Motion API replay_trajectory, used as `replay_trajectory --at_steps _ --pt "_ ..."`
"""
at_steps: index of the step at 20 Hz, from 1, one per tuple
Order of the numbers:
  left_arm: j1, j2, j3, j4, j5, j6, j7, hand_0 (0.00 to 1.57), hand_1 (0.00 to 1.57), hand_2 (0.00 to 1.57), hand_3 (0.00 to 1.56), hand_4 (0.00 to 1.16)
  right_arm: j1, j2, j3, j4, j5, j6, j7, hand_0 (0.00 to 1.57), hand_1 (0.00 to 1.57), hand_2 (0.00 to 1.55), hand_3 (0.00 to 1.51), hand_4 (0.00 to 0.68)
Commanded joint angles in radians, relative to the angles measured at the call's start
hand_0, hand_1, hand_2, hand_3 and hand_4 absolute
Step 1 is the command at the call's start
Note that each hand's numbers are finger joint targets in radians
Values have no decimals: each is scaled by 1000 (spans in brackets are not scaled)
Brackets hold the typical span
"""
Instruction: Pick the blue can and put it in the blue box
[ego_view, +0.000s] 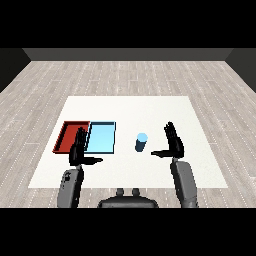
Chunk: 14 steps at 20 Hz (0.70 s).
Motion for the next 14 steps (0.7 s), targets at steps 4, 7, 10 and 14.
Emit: replay_trajectory --at_steps 4,7,10,14 --pt "-39 -25 10 180 -21 -5 -222 0 0 0 0 0 -34 -23 -40 18 -61 56 -23 0 0 0 0 0" --pt "0 -13 -11 13 22 -17 -79 0 0 0 0 0 -45 23 11 61 5 7 -62 0 0 0 0 0" --pt "-66 -32 -21 81 13 22 -91 0 0 0 0 0 34 -20 -23 40 -35 76 -99 0 0 0 0 0" --pt "-84 -13 29 199 20 -20 -197 0 0 0 0 0 -72 -1 -39 158 -45 47 -64 0 0 0 0 0"
